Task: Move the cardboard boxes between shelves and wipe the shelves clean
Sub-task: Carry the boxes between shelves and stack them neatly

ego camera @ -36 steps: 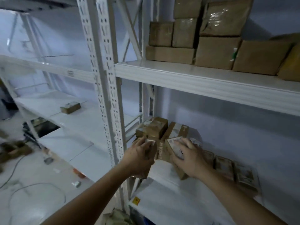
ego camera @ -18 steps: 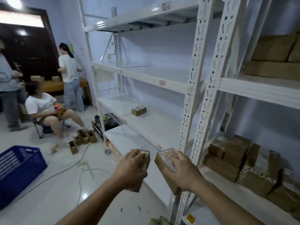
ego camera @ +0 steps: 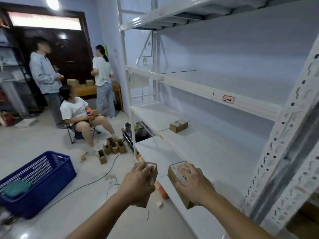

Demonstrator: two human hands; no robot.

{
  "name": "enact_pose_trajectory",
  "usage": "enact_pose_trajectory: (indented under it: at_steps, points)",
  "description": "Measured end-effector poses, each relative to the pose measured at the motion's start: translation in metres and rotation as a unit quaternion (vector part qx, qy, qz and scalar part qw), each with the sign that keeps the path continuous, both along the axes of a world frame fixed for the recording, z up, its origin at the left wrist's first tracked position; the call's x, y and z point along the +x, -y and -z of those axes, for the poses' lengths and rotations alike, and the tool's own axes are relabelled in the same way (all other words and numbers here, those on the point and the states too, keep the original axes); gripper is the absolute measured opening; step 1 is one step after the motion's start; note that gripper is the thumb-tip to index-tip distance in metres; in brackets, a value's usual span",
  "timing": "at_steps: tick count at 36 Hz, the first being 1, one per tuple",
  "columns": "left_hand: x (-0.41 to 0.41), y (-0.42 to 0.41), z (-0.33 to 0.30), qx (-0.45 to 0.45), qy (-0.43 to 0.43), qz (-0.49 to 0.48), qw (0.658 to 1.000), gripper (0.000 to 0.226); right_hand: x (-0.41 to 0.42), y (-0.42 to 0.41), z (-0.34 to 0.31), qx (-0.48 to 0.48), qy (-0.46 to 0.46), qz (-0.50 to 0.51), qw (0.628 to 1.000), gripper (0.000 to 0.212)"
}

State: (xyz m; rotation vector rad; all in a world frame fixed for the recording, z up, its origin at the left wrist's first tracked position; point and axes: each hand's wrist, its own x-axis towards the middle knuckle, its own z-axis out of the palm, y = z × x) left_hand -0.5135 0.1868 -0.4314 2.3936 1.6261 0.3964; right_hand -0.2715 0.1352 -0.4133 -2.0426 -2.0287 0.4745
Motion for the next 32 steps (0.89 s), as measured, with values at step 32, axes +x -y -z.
enact_pose_trajectory:
  at_steps: [32]
  points:
    - [0.0, -0.406, 0.026, -0.033, 0.002, 0.196, 0.98, 0.061, -0.029, -0.307, 0.015, -0.006, -0.028, 0.224, 0.974, 0.064]
